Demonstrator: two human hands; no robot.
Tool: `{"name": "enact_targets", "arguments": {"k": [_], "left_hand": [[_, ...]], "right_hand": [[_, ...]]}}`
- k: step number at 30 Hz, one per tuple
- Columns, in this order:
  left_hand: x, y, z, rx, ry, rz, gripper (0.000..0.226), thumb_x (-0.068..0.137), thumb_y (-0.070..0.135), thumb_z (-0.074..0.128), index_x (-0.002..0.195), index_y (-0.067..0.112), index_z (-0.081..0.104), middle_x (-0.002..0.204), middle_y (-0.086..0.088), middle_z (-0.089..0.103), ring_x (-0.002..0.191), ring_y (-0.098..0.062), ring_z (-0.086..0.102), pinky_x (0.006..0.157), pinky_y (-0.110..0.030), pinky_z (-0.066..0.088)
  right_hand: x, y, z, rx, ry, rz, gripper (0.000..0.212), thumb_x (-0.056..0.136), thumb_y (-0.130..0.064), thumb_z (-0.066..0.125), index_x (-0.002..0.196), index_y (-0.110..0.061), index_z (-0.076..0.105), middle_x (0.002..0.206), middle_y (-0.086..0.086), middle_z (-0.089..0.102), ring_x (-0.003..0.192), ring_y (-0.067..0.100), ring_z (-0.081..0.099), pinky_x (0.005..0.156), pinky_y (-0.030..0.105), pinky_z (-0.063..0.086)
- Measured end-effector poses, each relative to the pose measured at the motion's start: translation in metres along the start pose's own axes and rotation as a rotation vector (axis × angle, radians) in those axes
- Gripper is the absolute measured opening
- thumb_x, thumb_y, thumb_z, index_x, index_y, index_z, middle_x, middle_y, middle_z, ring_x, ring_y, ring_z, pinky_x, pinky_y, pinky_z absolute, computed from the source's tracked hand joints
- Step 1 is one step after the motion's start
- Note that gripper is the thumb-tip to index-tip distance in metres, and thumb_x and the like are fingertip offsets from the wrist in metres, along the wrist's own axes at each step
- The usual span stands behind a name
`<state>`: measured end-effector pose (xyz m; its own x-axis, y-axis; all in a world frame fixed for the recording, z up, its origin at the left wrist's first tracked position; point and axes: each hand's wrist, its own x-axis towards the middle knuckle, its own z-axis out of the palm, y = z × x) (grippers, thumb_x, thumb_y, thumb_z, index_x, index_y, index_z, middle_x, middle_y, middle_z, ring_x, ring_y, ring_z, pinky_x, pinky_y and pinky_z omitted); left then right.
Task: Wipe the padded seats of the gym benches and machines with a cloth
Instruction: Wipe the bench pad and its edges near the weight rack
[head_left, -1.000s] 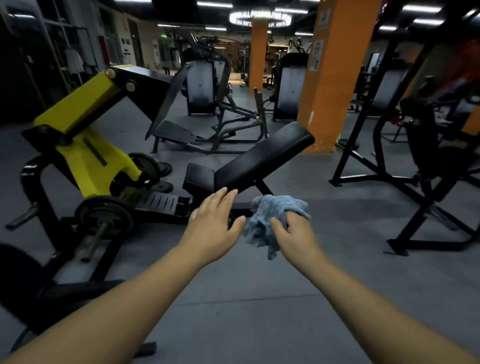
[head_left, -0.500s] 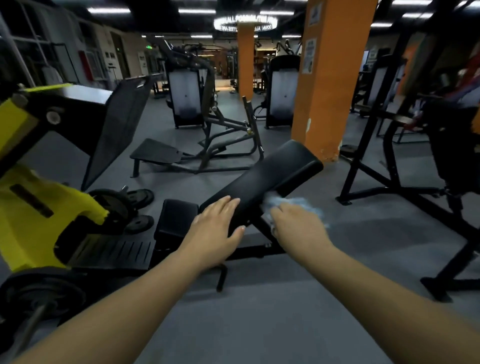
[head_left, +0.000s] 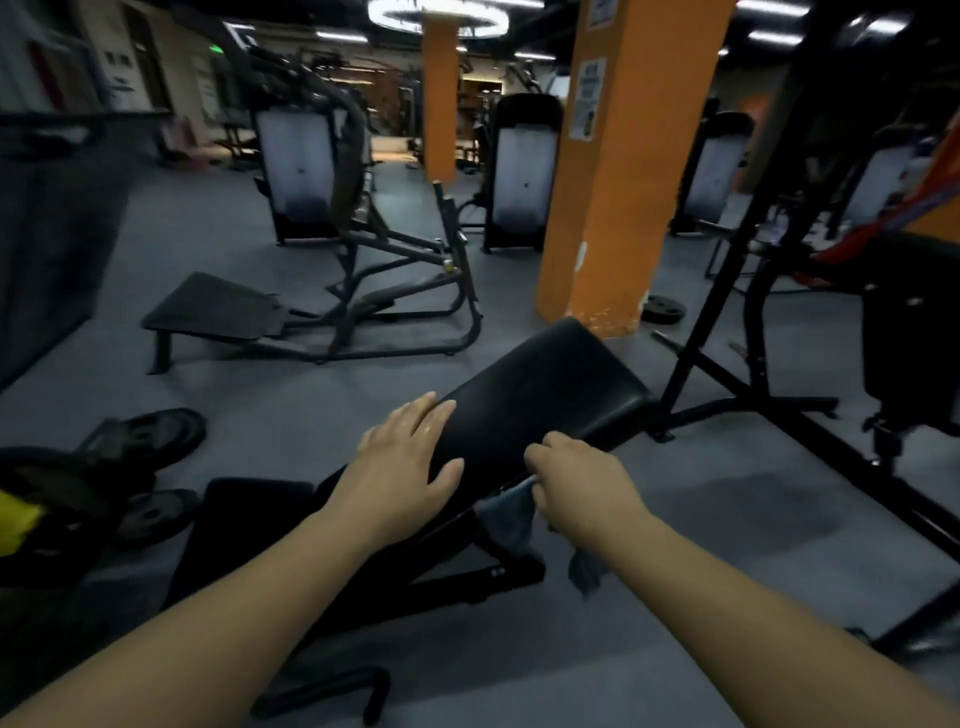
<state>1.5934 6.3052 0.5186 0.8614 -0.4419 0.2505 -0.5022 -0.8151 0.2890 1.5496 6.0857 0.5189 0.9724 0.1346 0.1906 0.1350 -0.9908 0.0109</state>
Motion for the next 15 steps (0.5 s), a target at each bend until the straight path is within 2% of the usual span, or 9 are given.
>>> {"name": "enact_targets", "arguments": {"k": [3, 5, 9, 15], "left_hand": [[0.084, -0.022, 0.026, 0.001, -0.016, 0.061, 0.069, 0.099, 0.053, 0.040, 0.158, 0.030, 0.013, 0.166, 0.005, 0.008, 0.152, -0.017, 0.009, 0.121, -0.041, 0.017], [0.132, -0.029, 0.045, -0.004, -0.025, 0.085, 0.070, 0.099, 0.054, 0.041, 0.158, 0.030, 0.014, 0.166, 0.003, 0.010, 0.152, -0.019, 0.011, 0.121, -0.042, 0.019], [0.220, -0.034, 0.087, -0.048, -0.076, 0.136, 0.071, 0.097, 0.056, 0.040, 0.158, 0.031, 0.014, 0.166, 0.005, 0.010, 0.151, -0.016, 0.011, 0.121, -0.043, 0.021], [0.335, -0.035, 0.168, -0.098, -0.147, 0.139, 0.071, 0.097, 0.057, 0.040, 0.158, 0.032, 0.013, 0.166, 0.005, 0.008, 0.152, -0.016, 0.009, 0.121, -0.046, 0.019]], "right_hand": [[0.067, 0.033, 0.014, -0.047, 0.026, 0.088, 0.009, 0.095, -0.018, 0.047, 0.088, -0.020, 0.042, 0.091, -0.002, 0.040, 0.090, 0.024, 0.053, 0.059, 0.034, 0.036], [0.103, 0.054, 0.022, -0.065, 0.072, 0.127, 0.003, 0.094, -0.019, 0.050, 0.093, -0.018, 0.048, 0.095, -0.001, 0.044, 0.092, 0.024, 0.052, 0.055, 0.034, 0.037], [0.165, 0.105, 0.049, -0.111, 0.045, 0.156, 0.026, 0.092, -0.020, 0.055, 0.118, -0.018, 0.055, 0.113, 0.002, 0.050, 0.100, 0.023, 0.051, 0.054, 0.032, 0.037], [0.258, 0.193, 0.103, -0.139, -0.029, 0.194, 0.032, 0.094, -0.022, 0.053, 0.126, -0.019, 0.054, 0.120, 0.002, 0.050, 0.107, 0.023, 0.050, 0.059, 0.032, 0.041]]}}
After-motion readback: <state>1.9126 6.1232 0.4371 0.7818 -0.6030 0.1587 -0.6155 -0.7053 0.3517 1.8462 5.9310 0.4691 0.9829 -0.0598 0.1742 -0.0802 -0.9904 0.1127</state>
